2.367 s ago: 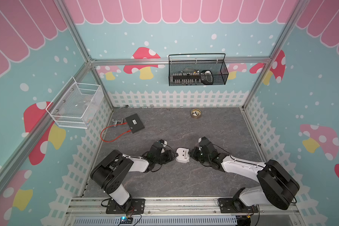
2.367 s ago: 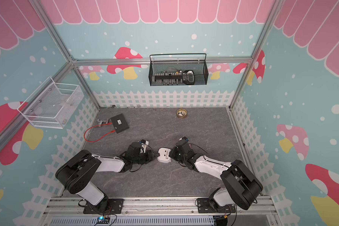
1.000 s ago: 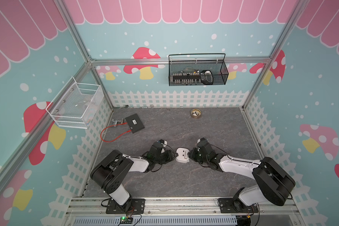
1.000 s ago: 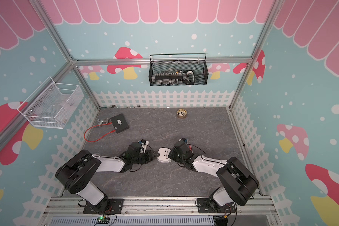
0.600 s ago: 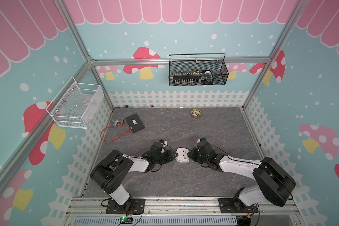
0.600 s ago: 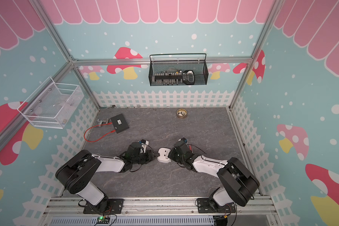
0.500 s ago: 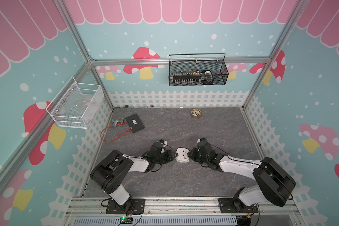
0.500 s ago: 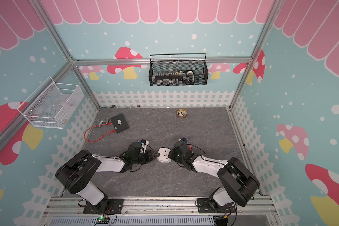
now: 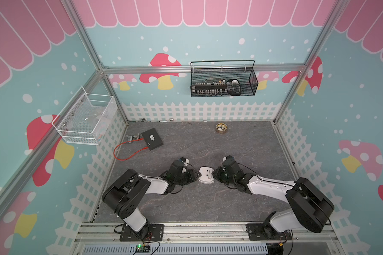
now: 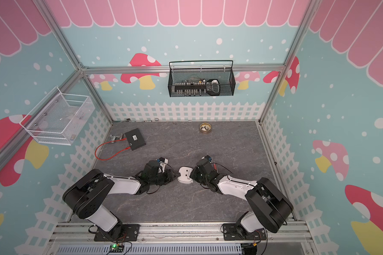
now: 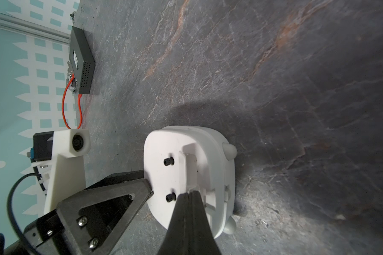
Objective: Remove the battery from the alarm
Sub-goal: Install the cover on the alarm.
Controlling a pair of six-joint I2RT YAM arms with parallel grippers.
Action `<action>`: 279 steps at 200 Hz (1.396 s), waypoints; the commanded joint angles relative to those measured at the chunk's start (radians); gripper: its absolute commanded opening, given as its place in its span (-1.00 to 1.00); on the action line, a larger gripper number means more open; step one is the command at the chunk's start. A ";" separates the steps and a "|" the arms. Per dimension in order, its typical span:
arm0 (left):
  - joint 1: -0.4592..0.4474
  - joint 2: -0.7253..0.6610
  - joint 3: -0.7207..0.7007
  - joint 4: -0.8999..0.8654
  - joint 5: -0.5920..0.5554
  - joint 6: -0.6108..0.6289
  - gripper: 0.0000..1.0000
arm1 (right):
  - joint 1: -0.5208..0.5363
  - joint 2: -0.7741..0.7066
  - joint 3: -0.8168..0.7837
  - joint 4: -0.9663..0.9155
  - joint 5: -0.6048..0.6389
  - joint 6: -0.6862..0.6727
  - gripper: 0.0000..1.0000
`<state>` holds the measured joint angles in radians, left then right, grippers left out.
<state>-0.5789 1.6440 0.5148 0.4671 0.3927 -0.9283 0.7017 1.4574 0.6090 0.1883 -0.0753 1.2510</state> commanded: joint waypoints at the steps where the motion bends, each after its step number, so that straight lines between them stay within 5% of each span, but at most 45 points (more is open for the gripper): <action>1: -0.008 0.008 -0.004 -0.024 -0.014 0.011 -0.03 | 0.015 0.018 0.007 0.017 0.006 0.007 -1.00; 279: -0.008 0.008 -0.006 -0.016 -0.008 0.011 -0.08 | 0.027 -0.004 -0.002 0.014 0.041 0.013 -1.00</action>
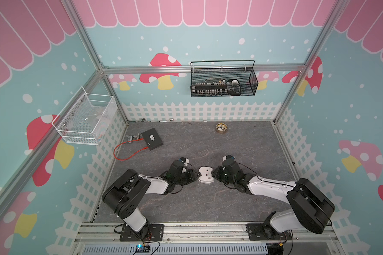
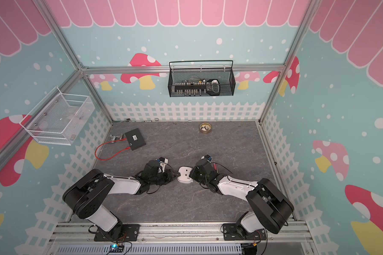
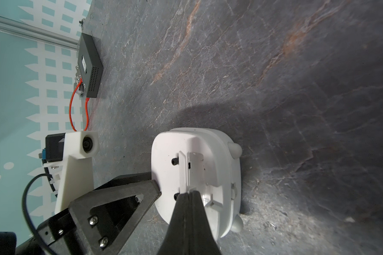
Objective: Remove the battery from the alarm
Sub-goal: Install the cover on the alarm.
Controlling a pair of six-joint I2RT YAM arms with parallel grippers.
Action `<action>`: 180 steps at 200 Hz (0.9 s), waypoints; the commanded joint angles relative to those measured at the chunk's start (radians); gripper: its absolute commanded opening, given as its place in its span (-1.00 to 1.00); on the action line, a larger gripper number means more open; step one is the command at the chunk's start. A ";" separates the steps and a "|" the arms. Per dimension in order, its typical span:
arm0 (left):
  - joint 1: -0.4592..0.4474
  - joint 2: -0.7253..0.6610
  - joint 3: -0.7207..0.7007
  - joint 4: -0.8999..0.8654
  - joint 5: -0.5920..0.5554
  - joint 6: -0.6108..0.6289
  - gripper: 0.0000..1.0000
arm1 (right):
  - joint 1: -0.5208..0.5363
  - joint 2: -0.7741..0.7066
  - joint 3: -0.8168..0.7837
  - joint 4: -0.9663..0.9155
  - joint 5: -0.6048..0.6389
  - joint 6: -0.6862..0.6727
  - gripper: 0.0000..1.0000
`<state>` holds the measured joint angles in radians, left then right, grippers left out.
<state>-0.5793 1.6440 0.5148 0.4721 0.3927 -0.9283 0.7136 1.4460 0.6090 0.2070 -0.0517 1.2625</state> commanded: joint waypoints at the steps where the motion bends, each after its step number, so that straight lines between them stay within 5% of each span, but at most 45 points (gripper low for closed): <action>1: -0.007 0.008 -0.006 -0.021 -0.008 0.011 -0.08 | 0.015 0.008 -0.002 -0.005 0.018 0.002 -1.00; 180: -0.006 0.003 -0.006 -0.023 -0.005 0.015 -0.08 | 0.015 0.055 0.003 0.014 0.009 0.005 -1.00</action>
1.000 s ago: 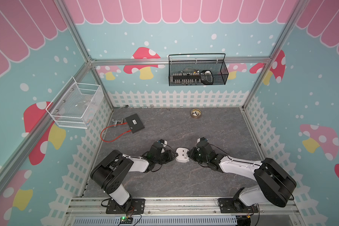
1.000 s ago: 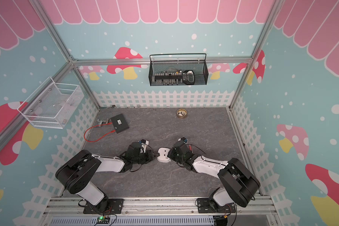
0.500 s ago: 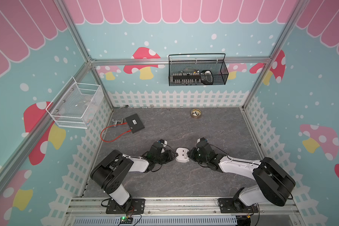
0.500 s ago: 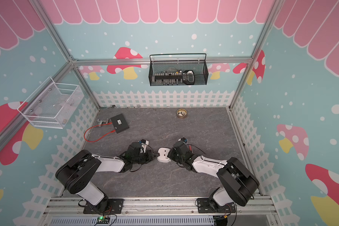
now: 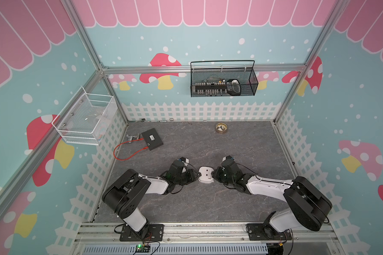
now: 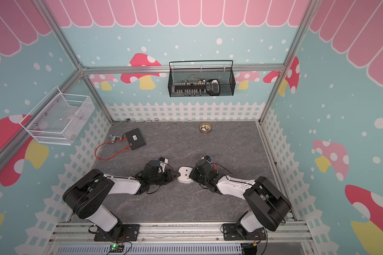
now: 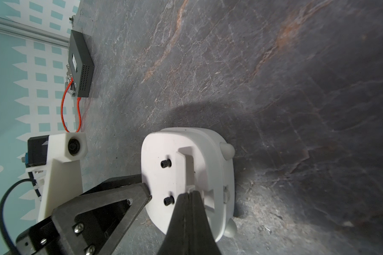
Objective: Remove the battery from the alarm
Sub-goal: Install the cover on the alarm.
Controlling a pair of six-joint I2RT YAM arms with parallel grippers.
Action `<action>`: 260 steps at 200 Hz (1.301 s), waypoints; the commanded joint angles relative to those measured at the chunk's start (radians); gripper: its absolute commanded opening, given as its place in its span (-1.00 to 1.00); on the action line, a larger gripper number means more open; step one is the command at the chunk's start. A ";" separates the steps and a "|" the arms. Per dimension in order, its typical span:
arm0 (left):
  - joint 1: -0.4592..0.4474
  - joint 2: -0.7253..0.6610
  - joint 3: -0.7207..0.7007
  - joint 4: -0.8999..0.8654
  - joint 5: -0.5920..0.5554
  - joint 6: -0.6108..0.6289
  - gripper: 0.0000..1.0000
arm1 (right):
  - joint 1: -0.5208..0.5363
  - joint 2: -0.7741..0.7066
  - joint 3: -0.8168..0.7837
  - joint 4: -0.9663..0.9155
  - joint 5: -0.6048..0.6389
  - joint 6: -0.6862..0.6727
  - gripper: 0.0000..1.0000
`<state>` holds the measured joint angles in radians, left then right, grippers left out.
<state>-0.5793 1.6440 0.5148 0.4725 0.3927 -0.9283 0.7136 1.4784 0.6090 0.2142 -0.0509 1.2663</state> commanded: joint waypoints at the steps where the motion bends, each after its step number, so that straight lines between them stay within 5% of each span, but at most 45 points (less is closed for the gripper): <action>1: -0.007 0.003 -0.006 -0.023 -0.005 0.015 -0.08 | 0.015 0.023 0.005 0.007 0.008 0.001 -1.00; 260: -0.004 -0.004 -0.009 -0.027 -0.008 0.019 -0.09 | -0.014 -0.027 -0.014 -0.026 0.010 -0.031 -1.00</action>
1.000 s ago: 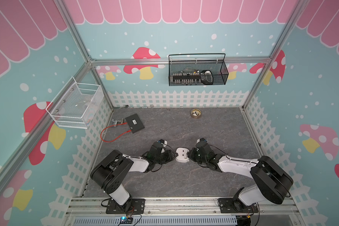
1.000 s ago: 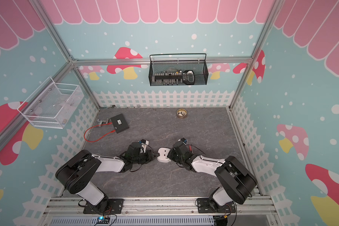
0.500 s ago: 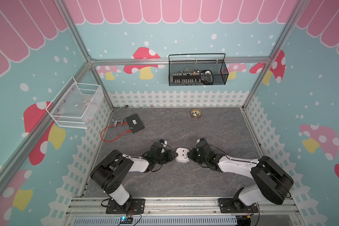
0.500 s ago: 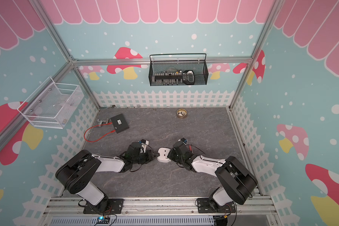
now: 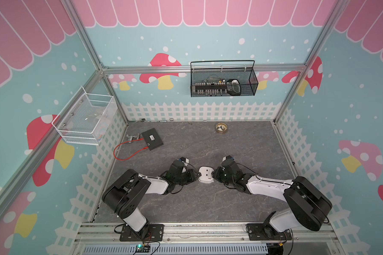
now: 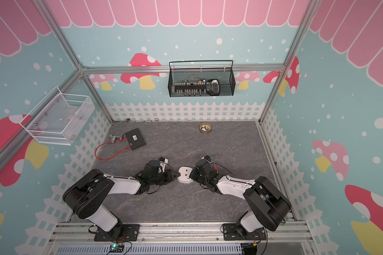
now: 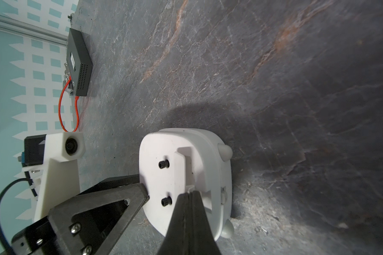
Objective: Remove the battery from the alarm
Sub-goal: Install the cover on the alarm.
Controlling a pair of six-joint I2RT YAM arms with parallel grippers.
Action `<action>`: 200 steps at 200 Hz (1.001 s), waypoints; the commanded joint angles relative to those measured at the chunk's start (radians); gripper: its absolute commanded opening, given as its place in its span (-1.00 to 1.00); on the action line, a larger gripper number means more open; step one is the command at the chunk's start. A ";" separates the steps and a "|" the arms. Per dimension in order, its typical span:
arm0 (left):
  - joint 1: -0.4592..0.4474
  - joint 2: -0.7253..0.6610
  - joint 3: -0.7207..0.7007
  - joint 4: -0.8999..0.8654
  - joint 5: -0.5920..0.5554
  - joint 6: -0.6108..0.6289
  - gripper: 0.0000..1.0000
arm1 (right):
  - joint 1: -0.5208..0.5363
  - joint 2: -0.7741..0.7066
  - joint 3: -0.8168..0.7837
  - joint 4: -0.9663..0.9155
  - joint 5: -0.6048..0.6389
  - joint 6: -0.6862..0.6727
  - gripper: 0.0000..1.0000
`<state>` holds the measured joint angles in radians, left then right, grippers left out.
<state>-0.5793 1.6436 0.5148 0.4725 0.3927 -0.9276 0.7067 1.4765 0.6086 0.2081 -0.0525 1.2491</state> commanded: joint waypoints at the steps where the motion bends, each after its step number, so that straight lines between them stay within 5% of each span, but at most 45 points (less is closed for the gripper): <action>1: -0.004 -0.004 -0.009 -0.027 -0.009 0.018 -0.09 | -0.006 -0.024 -0.014 -0.021 0.011 -0.014 -1.00; 200: -0.003 -0.001 -0.011 -0.017 -0.005 0.016 -0.09 | -0.020 0.013 -0.006 -0.006 -0.039 -0.034 -1.00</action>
<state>-0.5793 1.6436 0.5148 0.4732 0.3931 -0.9279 0.6930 1.4780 0.6086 0.2081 -0.0837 1.2274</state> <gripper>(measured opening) 0.456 0.047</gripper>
